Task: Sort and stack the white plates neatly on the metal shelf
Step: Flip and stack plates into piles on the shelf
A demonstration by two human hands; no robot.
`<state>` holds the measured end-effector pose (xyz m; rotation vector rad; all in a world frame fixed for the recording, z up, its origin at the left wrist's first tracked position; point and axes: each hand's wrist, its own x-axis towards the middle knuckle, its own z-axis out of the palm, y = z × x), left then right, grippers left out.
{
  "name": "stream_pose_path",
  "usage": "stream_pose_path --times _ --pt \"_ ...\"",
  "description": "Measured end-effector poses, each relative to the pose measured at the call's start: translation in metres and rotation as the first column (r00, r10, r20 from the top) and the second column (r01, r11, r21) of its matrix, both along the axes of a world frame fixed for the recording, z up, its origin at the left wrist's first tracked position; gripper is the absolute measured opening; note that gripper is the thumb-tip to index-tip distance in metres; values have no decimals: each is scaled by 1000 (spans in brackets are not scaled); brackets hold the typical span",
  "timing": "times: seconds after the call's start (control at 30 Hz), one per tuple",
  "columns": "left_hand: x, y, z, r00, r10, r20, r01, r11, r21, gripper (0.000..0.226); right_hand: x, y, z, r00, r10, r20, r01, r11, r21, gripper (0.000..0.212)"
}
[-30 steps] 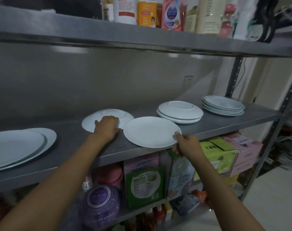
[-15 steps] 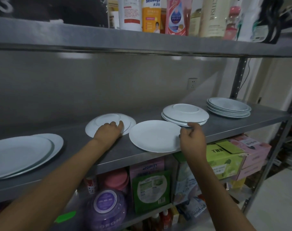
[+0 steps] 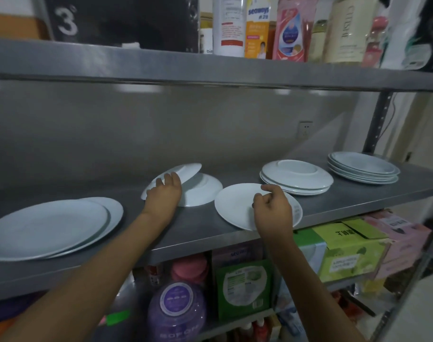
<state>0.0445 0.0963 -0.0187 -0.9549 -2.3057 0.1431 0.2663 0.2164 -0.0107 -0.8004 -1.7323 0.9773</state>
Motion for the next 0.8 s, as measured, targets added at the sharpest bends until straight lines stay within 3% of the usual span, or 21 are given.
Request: stream_pose_path --times 0.1,0.23,0.33,0.47,0.53,0.7,0.8 --pt "2 -16 18 1000 -16 0 16 994 108 45 -14 -12 2 1000 29 -7 -29 999 27 20" --pt "2 -42 40 993 -52 105 24 967 255 43 -33 -29 4 995 97 7 -97 994 51 20" --pt "1 -55 53 982 -157 104 100 904 416 32 -48 -43 5 984 173 38 -175 983 48 18" --pt "3 -75 64 941 -336 49 181 617 766 3 -71 -62 6 968 250 39 -251 968 26 15" --pt "4 -85 69 910 -396 127 66 438 896 15 -82 -72 8 957 290 16 -290 957 -16 11" --pt "-9 -122 67 750 -604 269 -213 165 963 20 -111 -96 14 916 400 -35 -401 903 -156 11" --pt "-10 -154 65 700 -651 293 -341 56 938 17 -126 -111 12 905 424 -34 -423 890 -171 11"
